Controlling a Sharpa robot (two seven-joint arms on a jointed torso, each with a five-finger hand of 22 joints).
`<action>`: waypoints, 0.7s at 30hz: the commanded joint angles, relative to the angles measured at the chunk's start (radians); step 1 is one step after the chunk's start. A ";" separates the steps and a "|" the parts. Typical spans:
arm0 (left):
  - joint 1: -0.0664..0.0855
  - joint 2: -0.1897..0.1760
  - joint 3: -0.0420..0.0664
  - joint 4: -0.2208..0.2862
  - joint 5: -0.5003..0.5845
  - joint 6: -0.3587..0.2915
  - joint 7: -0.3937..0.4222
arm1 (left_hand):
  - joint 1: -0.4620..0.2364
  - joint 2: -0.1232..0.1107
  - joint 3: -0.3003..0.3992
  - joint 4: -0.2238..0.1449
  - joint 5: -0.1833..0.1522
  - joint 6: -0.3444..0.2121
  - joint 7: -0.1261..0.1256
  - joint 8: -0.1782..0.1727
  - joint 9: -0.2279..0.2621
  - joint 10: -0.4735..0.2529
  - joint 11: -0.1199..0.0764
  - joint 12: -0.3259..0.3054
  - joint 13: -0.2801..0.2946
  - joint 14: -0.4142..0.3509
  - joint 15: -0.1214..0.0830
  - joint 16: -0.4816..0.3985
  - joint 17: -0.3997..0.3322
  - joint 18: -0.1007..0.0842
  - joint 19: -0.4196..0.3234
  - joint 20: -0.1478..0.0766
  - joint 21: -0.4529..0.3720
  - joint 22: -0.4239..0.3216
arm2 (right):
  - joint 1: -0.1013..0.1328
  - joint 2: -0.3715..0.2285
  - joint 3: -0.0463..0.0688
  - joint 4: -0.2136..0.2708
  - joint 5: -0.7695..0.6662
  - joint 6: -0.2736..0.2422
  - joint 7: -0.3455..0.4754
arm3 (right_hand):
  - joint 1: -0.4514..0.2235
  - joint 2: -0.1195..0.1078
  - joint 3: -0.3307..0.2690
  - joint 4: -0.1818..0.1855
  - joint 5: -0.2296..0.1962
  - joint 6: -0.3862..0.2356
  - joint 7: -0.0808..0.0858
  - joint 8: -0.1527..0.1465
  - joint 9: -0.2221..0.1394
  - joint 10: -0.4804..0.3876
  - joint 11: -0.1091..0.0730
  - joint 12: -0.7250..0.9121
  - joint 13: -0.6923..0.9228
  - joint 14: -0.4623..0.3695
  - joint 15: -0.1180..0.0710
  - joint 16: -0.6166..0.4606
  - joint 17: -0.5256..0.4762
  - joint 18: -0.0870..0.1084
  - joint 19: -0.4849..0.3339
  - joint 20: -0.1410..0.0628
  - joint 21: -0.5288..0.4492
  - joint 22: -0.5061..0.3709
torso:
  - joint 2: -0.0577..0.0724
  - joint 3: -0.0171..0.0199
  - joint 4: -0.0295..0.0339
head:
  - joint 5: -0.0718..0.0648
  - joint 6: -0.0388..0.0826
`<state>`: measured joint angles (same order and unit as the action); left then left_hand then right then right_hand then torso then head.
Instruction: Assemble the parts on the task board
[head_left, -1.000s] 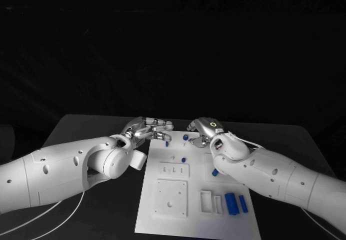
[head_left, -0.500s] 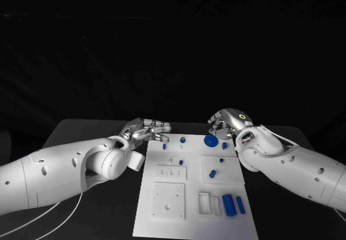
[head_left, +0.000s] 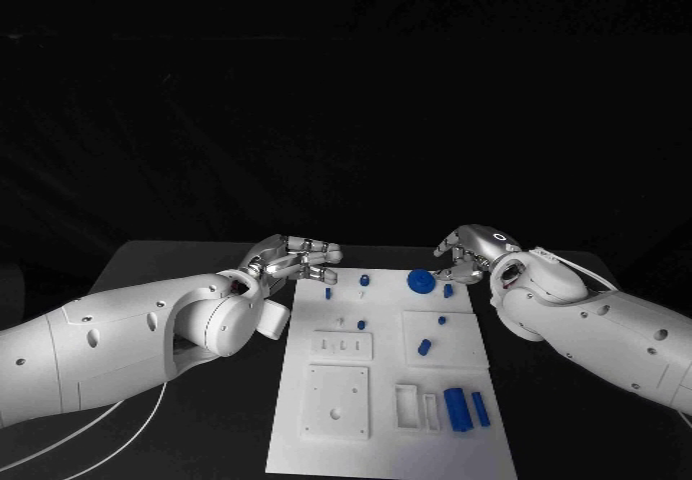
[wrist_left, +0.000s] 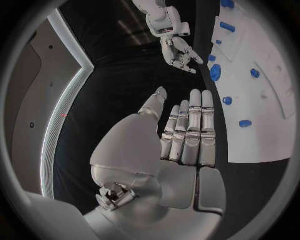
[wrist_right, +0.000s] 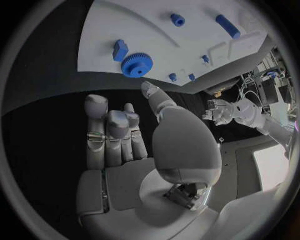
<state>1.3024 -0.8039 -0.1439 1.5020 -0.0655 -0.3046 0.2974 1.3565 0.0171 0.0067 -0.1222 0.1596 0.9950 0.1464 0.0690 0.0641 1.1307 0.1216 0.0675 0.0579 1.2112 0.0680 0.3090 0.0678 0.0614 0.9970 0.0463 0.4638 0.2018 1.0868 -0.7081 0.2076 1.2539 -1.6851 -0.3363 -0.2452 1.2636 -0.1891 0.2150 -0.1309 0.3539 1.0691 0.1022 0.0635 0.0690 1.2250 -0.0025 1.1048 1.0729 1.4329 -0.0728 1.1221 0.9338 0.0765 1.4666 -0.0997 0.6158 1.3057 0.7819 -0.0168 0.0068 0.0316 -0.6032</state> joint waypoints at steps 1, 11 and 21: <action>0.001 0.005 0.001 0.000 -0.005 0.019 0.004 | -0.003 -0.004 0.001 -0.004 0.003 0.002 0.004 -0.004 0.001 -0.006 -0.003 -0.003 0.002 -0.003 0.000 0.003 0.001 0.002 -0.011 0.001 0.006 0.001 | -0.001 0.015 0.001 -0.017 0.006 0.090 0.012 | 0.001 0.011 -0.012 0.006 0.011 -0.011 0.000 0.000 0.000 0.014 0.001 0.016 0.031 0.004 0.006 0.002 0.028 0.007 0.023 0.011 0.009 0.023 | 0.001 -0.0006 0.0011 | -0.002 -0.005; 0.001 0.007 0.001 0.001 -0.017 0.010 -0.010 | -0.003 -0.003 0.001 -0.004 0.004 0.002 0.003 -0.004 0.001 -0.006 -0.003 -0.003 0.002 -0.004 0.000 0.003 0.001 0.002 -0.013 0.001 0.008 0.002 | -0.007 0.047 0.001 -0.055 0.005 0.109 0.008 | -0.002 0.011 -0.032 0.017 0.042 -0.026 0.003 -0.001 -0.001 0.026 0.004 0.036 0.073 0.011 0.010 0.006 0.079 0.010 0.027 0.015 0.011 0.059 | 0.001 -0.0031 0.0018 | -0.001 -0.010; 0.001 0.008 0.001 -0.002 -0.022 0.002 -0.022 | -0.003 -0.003 0.002 -0.004 0.005 0.003 0.003 -0.004 0.001 -0.004 -0.003 -0.003 0.002 -0.004 -0.001 0.004 0.001 0.003 -0.015 0.001 0.011 0.003 | -0.008 0.075 0.001 -0.087 0.004 0.113 0.010 | -0.005 0.012 -0.034 0.021 0.048 -0.028 0.003 0.000 -0.001 0.028 0.005 0.037 0.077 0.013 0.010 0.007 0.088 0.009 0.030 0.015 0.007 0.064 | 0.001 -0.0017 0.0016 | 0.001 -0.016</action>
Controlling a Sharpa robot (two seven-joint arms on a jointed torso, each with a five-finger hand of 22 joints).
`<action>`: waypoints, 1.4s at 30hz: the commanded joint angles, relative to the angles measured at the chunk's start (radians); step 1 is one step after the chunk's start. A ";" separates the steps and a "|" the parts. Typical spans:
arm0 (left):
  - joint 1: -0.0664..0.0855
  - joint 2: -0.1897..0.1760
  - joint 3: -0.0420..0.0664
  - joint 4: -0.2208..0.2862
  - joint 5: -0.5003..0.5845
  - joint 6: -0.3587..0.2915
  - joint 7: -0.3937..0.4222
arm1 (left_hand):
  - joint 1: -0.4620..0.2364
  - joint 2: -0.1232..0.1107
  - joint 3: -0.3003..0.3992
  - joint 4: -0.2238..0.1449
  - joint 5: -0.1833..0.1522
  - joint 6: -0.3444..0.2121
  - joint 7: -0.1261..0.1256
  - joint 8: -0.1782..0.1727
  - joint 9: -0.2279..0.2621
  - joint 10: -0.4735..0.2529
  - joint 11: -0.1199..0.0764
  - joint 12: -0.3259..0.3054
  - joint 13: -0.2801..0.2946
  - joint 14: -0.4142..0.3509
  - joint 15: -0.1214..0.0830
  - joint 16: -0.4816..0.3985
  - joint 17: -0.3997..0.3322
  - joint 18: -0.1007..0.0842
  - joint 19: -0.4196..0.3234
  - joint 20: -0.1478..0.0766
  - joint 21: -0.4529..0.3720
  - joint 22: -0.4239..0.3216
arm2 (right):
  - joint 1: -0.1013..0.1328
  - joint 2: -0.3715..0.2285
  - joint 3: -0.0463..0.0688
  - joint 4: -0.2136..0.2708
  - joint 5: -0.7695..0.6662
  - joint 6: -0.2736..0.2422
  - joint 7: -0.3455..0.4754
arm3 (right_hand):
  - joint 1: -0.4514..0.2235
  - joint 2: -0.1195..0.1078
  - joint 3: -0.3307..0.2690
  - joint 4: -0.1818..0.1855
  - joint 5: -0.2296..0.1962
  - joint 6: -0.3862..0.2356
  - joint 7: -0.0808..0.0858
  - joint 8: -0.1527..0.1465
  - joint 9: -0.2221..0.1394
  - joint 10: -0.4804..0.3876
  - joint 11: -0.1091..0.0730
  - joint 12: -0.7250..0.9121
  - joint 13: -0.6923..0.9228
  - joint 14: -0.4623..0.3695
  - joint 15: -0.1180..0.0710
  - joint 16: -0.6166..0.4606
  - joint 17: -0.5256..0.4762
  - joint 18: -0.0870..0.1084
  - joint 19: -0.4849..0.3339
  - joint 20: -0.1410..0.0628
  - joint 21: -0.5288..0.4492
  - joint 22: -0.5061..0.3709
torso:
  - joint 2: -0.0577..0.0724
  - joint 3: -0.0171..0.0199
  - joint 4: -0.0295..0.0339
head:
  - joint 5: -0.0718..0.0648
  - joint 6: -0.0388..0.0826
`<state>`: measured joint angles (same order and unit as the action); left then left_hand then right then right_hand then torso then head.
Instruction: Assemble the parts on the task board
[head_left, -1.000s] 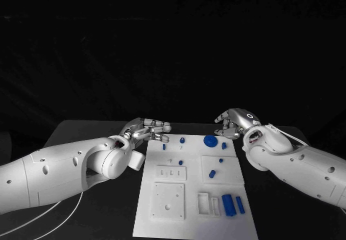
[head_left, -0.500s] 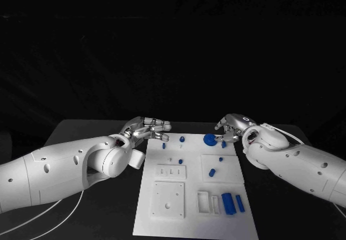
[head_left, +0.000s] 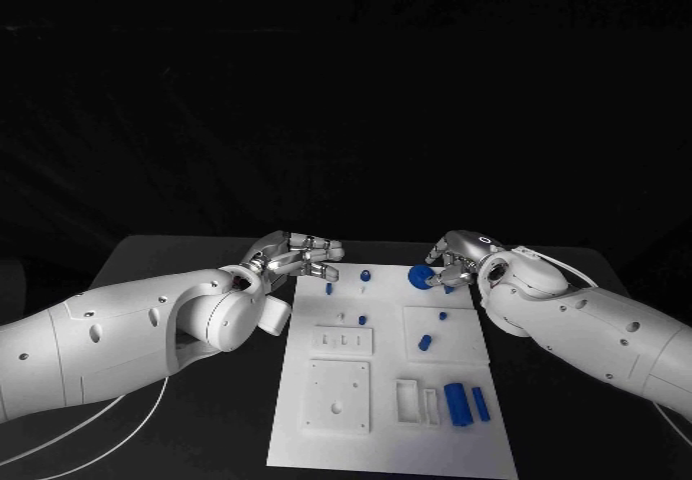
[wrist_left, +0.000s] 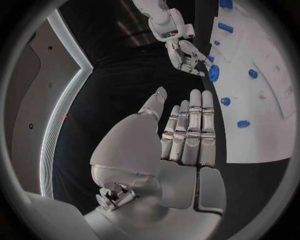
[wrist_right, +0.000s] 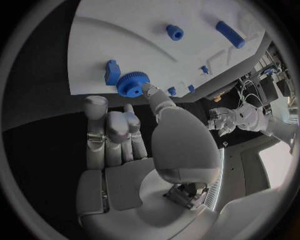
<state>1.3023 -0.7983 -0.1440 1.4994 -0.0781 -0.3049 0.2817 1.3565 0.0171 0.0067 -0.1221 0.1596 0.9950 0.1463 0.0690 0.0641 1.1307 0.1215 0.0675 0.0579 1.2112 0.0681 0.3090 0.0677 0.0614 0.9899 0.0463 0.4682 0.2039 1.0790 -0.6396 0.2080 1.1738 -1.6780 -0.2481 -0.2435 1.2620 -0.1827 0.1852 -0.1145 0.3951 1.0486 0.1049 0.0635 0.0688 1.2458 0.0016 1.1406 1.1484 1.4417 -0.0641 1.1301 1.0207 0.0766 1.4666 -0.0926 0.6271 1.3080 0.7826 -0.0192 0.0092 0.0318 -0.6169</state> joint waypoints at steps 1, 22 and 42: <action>0.001 0.003 0.001 0.001 -0.010 0.002 -0.007 | -0.003 -0.003 0.002 -0.004 0.005 0.003 0.003 -0.004 0.001 -0.004 -0.003 -0.003 0.002 -0.004 -0.001 0.004 0.001 0.003 -0.008 0.001 0.007 0.001 | -0.001 0.009 0.000 -0.011 -0.003 0.025 0.009 | -0.003 0.005 -0.004 0.004 0.007 -0.008 0.001 0.000 0.000 0.007 0.001 0.001 0.001 0.004 0.001 -0.001 0.001 0.009 0.030 0.008 -0.004 0.062 | 0.001 0.0008 -0.0009 | 0.001 -0.003; 0.001 0.009 0.001 -0.004 -0.011 0.004 -0.012 | -0.008 0.000 0.002 0.000 0.005 0.002 0.004 -0.005 0.001 -0.005 -0.003 -0.003 0.002 -0.005 0.000 0.006 0.001 0.002 -0.012 0.002 0.012 0.002 | -0.001 0.045 -0.001 -0.061 0.010 0.067 0.018 | -0.010 0.016 -0.059 0.045 0.033 -0.018 0.002 0.000 0.000 0.003 0.002 -0.008 0.000 0.007 0.000 -0.007 0.014 0.010 0.037 0.007 -0.024 0.065 | 0.001 0.0007 -0.0010 | 0.005 -0.006; 0.001 0.014 0.001 -0.008 -0.011 0.005 -0.013 | -0.008 0.000 0.002 0.000 0.005 0.002 0.004 -0.005 0.001 -0.005 -0.003 -0.003 0.002 -0.005 0.000 0.006 0.001 0.002 -0.012 0.002 0.012 0.002 | -0.001 0.061 -0.005 -0.092 0.011 0.114 0.020 | -0.018 0.030 0.085 -0.010 0.006 0.043 -0.009 -0.002 -0.002 0.016 -0.009 0.009 0.021 0.009 -0.006 0.005 0.030 0.004 0.038 0.001 -0.003 0.070 | 0.000 0.0016 -0.0026 | 0.010 -0.013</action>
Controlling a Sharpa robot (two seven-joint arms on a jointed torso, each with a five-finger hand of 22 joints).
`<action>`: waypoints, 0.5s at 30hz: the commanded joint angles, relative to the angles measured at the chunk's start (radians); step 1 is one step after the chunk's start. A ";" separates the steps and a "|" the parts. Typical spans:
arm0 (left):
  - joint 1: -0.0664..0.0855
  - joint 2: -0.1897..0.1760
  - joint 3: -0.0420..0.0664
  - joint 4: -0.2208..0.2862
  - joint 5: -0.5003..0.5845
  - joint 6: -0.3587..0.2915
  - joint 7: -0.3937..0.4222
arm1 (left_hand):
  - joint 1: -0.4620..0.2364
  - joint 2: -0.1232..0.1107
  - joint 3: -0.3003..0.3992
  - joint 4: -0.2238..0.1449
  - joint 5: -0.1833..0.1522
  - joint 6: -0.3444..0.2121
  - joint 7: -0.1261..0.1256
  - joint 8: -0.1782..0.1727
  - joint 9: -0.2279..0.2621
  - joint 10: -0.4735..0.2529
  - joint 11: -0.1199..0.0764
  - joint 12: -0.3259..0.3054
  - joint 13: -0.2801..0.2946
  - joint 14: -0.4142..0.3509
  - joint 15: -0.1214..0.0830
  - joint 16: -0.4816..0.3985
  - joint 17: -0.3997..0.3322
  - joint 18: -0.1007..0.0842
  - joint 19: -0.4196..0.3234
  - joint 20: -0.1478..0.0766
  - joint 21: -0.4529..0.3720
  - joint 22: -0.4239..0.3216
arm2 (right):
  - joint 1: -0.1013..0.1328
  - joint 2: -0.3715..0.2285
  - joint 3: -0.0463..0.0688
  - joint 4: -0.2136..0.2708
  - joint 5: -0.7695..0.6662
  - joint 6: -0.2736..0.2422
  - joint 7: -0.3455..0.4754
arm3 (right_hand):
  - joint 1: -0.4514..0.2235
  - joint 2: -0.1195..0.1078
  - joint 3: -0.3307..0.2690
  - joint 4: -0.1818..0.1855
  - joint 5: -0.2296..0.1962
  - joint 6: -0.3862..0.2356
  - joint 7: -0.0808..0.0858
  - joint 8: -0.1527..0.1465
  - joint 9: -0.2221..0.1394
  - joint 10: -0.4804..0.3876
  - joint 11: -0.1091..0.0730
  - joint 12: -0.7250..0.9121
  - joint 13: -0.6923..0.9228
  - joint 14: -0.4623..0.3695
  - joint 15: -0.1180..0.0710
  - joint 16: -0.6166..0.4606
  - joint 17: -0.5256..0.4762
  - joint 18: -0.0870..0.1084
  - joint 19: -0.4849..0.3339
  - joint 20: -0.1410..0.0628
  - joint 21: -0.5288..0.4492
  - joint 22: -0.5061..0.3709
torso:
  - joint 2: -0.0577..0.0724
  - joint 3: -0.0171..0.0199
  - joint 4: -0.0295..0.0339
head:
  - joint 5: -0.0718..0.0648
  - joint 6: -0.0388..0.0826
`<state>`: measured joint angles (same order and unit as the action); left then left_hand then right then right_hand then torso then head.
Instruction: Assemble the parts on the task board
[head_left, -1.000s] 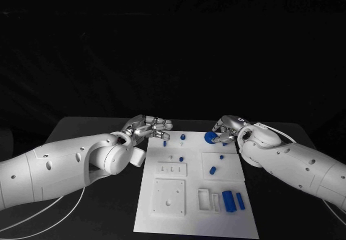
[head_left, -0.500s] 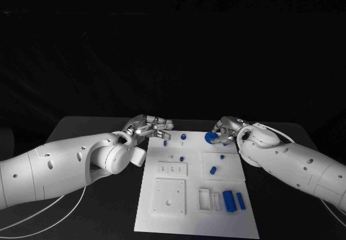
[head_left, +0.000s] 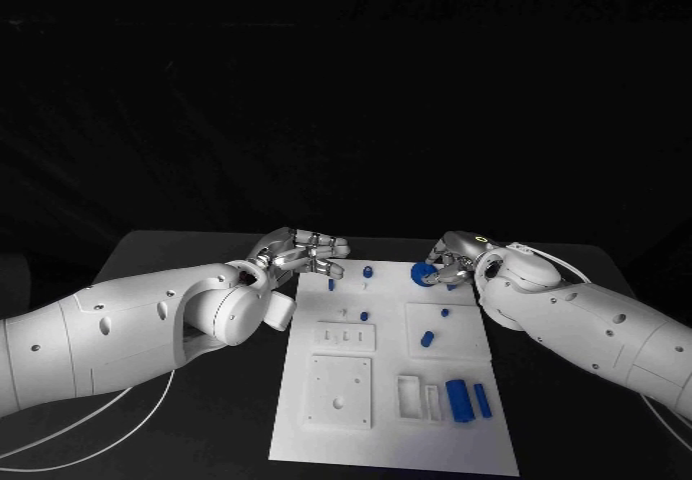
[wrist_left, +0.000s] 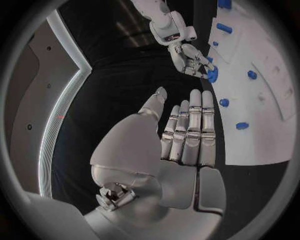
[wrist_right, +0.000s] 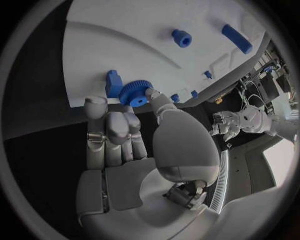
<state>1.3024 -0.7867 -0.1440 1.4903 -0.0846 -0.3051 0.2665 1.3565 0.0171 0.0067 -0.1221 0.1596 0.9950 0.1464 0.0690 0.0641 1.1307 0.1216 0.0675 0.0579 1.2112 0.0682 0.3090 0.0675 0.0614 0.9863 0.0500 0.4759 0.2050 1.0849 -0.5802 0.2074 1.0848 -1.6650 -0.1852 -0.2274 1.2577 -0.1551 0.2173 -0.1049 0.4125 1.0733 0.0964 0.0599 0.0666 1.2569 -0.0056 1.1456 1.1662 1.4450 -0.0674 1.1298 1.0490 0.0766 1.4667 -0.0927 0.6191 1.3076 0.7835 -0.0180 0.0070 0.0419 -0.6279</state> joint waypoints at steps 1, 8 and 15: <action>0.001 0.003 0.001 0.001 -0.004 0.006 0.002 | -0.008 0.000 0.002 0.000 0.005 0.002 0.004 -0.005 0.001 -0.005 -0.003 -0.003 0.002 -0.005 0.000 0.006 0.001 0.002 -0.008 -0.002 0.004 0.001 | -0.007 0.002 -0.005 -0.002 -0.004 0.050 0.003 | -0.014 0.006 0.076 -0.029 -0.014 0.033 -0.004 0.003 0.002 0.006 -0.004 0.006 0.005 0.006 -0.003 0.006 0.002 0.003 0.038 0.001 0.007 0.071 | -0.001 0.0004 -0.0004 | 0.000 -0.003; 0.001 0.002 0.001 0.001 -0.004 0.006 0.002 | -0.008 0.000 0.002 0.000 0.005 0.002 0.004 -0.005 0.001 -0.005 -0.003 -0.003 0.002 -0.005 0.000 0.006 0.001 0.002 -0.008 -0.002 0.004 0.001 | -0.007 0.002 -0.006 0.016 -0.049 0.012 -0.008 | -0.034 0.010 0.189 -0.081 -0.033 0.101 -0.020 0.004 0.005 0.015 -0.014 0.013 0.015 0.008 -0.009 0.008 0.004 -0.005 0.036 -0.005 0.024 0.073 | -0.001 -0.0005 -0.0006 | 0.000 -0.003; 0.001 0.001 0.001 0.002 -0.004 0.005 0.003 | -0.008 0.000 0.002 0.000 0.005 0.002 0.004 -0.005 0.001 -0.005 -0.003 -0.003 0.002 -0.005 0.000 0.006 0.001 0.002 -0.008 -0.002 0.004 0.001 | -0.007 -0.001 -0.008 0.063 -0.087 -0.034 -0.022 | -0.044 0.013 0.193 -0.083 -0.039 0.130 -0.029 0.003 0.008 0.022 -0.019 0.016 0.020 0.009 -0.013 0.009 0.005 -0.009 0.037 -0.009 0.040 0.075 | -0.001 -0.0001 -0.0002 | 0.004 -0.001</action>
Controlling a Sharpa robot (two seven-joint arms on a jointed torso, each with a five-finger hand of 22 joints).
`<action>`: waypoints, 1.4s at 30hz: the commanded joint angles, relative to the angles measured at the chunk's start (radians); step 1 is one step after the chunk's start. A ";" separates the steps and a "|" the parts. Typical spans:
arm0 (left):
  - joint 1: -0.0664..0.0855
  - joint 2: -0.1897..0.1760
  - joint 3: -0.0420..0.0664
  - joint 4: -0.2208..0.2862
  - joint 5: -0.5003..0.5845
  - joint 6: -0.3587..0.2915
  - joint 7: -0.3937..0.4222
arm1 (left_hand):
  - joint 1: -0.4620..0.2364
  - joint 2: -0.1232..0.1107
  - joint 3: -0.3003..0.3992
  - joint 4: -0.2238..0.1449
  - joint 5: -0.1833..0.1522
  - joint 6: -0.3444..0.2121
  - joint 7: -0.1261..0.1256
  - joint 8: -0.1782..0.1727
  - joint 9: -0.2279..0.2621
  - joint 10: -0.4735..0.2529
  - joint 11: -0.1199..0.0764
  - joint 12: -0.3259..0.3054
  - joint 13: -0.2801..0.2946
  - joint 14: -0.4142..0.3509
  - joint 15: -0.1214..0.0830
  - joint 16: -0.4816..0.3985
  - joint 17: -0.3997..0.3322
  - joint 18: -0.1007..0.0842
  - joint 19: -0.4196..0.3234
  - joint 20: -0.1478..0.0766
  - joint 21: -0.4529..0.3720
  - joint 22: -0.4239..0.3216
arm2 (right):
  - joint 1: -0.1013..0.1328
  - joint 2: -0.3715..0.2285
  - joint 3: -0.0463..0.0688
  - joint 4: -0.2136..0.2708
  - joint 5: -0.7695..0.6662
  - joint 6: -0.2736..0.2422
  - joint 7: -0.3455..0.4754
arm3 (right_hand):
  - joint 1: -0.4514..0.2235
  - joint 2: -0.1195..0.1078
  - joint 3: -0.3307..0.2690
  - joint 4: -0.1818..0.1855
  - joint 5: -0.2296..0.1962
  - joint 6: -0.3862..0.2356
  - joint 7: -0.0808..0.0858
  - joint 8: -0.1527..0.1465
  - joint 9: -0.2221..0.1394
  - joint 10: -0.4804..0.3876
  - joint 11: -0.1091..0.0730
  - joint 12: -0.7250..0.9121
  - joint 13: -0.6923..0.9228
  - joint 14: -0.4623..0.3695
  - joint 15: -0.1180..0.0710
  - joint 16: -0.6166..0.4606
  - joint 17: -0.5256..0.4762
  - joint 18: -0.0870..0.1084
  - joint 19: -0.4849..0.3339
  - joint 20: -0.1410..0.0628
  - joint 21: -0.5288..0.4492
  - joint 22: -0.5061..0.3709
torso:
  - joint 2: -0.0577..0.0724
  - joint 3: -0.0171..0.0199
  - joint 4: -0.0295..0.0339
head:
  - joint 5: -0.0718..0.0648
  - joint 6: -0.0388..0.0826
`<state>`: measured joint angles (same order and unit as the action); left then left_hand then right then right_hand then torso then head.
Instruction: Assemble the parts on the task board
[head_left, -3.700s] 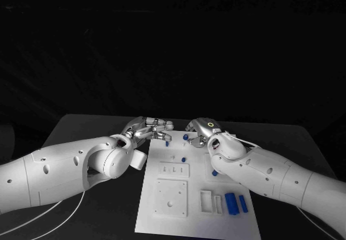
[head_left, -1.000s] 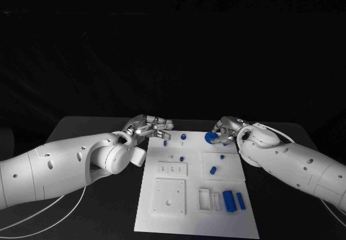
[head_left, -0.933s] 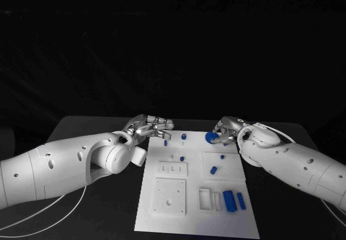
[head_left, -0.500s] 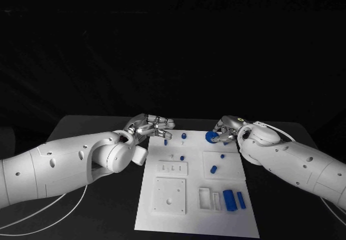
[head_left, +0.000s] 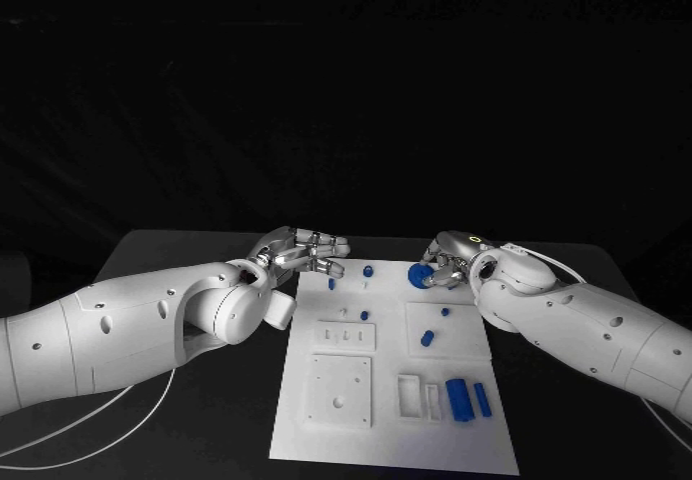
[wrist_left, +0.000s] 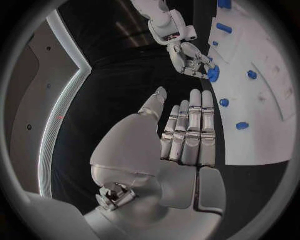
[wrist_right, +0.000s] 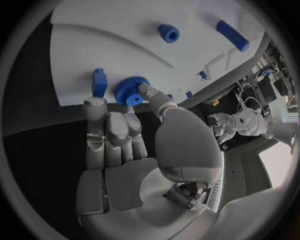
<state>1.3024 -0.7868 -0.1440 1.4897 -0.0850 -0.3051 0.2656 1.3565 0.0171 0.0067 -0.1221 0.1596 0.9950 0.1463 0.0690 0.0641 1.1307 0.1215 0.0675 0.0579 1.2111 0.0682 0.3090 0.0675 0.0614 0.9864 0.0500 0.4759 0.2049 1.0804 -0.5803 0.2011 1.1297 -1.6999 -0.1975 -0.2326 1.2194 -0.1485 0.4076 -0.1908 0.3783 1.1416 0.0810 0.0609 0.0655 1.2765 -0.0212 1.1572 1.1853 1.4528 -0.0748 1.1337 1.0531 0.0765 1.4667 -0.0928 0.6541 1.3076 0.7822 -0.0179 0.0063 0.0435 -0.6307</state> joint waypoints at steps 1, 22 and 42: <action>0.001 0.001 0.001 0.002 -0.004 0.005 0.004 | -0.008 0.000 0.002 0.000 0.005 0.002 0.004 -0.005 0.001 -0.005 -0.003 -0.003 0.002 -0.005 0.000 0.006 0.001 0.002 -0.008 -0.002 0.004 0.001 | -0.002 -0.002 -0.001 0.029 -0.056 -0.030 -0.020 | -0.006 0.006 0.002 0.003 -0.005 0.062 -0.013 0.002 0.009 0.002 -0.004 0.005 0.001 0.001 -0.005 0.005 0.001 -0.009 0.037 -0.009 0.005 0.075 | 0.000 -0.0002 0.0005 | 0.002 0.002; 0.001 0.003 0.001 0.000 -0.003 -0.002 0.006 | -0.006 -0.002 0.004 0.003 0.006 0.002 0.004 -0.005 0.001 -0.005 -0.003 -0.003 0.002 -0.006 0.000 0.007 0.001 0.003 -0.009 -0.002 0.008 -0.001 | -0.001 0.046 -0.009 0.165 -0.094 -0.121 -0.077 | -0.002 -0.007 -0.014 0.045 -0.046 0.062 -0.016 0.002 0.007 0.006 -0.006 -0.003 0.002 0.001 -0.008 0.003 -0.003 -0.011 0.037 -0.012 0.011 0.073 | 0.002 -0.0008 0.0011 | 0.005 0.009; 0.002 0.013 0.001 -0.005 -0.003 0.000 0.006 | -0.005 -0.002 0.005 0.003 0.006 0.003 0.003 -0.004 0.001 -0.005 -0.003 -0.002 0.002 -0.006 0.000 0.007 0.001 0.003 -0.010 -0.002 0.008 -0.002 | -0.001 0.129 -0.079 0.090 -0.103 -0.088 -0.062 | 0.000 -0.009 -0.027 0.058 -0.041 0.052 -0.015 0.001 0.006 0.003 -0.004 -0.008 -0.001 0.000 -0.007 -0.002 -0.009 -0.010 0.036 -0.011 0.003 0.072 | 0.003 -0.0001 0.0039 | 0.006 0.004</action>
<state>1.3025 -0.7765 -0.1440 1.4836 -0.0851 -0.3071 0.2654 1.3565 0.0171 0.0067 -0.1221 0.1596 0.9950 0.1463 0.0690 0.0641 1.1307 0.1215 0.0675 0.0579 1.2111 0.0682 0.3129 0.0674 0.0613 0.9827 0.0463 0.4799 0.2046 1.0799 -0.4556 0.1231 1.2255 -1.7872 -0.3013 -0.3009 1.2093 -0.1597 0.3812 -0.1363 0.3330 1.1627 0.0772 0.0551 0.0666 1.2828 -0.0221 1.1531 1.1855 1.4527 -0.0748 1.1336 1.0456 0.0765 1.4667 -0.1001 0.6612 1.3074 0.7849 -0.0180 0.0092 0.0496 -0.6259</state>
